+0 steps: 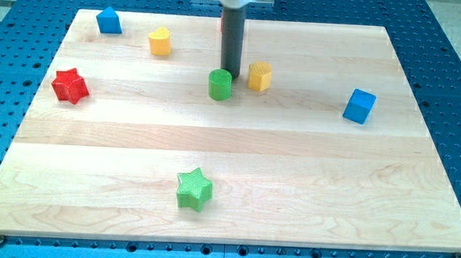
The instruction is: Push the green circle into the green star
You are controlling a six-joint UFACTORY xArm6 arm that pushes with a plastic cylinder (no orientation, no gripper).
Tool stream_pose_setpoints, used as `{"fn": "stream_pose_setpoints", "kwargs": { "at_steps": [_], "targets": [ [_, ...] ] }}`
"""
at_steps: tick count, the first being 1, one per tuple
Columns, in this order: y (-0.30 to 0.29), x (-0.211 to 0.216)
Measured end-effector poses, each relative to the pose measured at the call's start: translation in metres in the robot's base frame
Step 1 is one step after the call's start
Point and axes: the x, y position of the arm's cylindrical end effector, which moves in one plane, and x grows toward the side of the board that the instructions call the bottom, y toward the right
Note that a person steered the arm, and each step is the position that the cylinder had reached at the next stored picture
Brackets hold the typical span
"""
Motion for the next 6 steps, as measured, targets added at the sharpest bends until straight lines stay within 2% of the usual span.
{"fn": "stream_pose_setpoints", "kwargs": {
  "at_steps": [1,2,3,5,6],
  "targets": [
    [-0.02,0.05],
    [-0.045,0.053],
    [-0.057,0.113],
    [-0.025,0.079],
    [0.0,0.089]
  ]
}}
